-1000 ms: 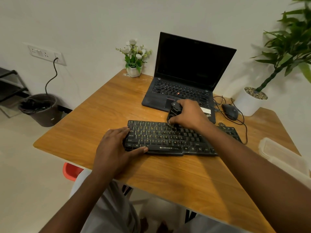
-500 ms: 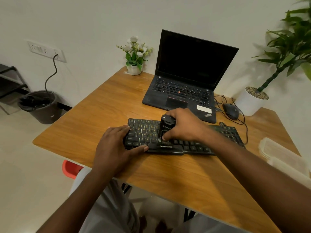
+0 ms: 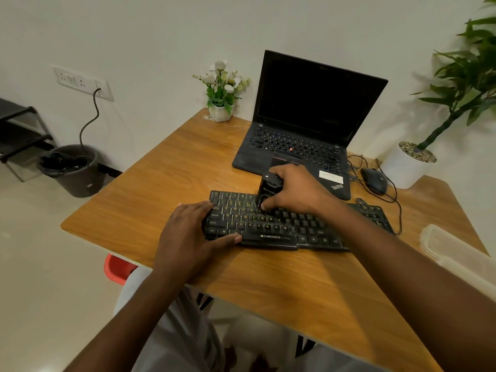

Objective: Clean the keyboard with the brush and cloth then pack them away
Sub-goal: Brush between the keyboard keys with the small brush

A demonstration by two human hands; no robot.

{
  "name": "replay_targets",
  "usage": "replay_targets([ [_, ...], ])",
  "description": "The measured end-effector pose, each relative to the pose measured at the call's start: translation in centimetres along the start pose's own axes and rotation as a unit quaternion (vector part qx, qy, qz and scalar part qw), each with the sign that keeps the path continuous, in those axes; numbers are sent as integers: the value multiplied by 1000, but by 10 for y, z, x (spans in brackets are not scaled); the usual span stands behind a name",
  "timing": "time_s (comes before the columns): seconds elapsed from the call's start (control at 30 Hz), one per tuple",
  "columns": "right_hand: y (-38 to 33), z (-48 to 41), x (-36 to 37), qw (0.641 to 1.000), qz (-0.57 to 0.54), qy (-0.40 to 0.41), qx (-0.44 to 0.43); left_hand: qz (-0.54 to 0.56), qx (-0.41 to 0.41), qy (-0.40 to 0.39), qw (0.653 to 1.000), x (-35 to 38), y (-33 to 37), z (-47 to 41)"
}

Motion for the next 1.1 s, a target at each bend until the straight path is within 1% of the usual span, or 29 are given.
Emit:
replay_targets([
  [0.17,-7,19,-2,996,-32,-76,-16,27,-13,7,1000,-3,5,1],
  [0.27,-13,18,1,995,-28,-91,-43,44,-24,10,999,-5,7,1],
  [0.4,-15,2,7,998,-20,-52,-35,42,-47,11,998,-3,5,2],
  [0.53,-17,-17,17,998,6,33,-46,35,-54,2,998,-2,2,1],
  [0.67,-19,-28,24,998,16,48,-47,31,-53,4,998,-1,1,0],
  [0.77,-24,-21,26,998,-2,24,-51,34,-52,9,998,-1,1,1],
  [0.93,-35,-3,26,995,-17,-56,-77,34,-54,0,998,0,-1,1],
  [1.1,-47,7,29,988,-11,-106,-115,34,-57,-4,998,-1,0,2],
])
Point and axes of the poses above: each hand's wrist, its own z-axis away from the middle knuckle, its own x-axis out of the palm, y = z × x, the point moved 1 cm from there along -z, towards the middle knuckle, and after that the axes turned 14 degrees about y, right-handed, at the moved point
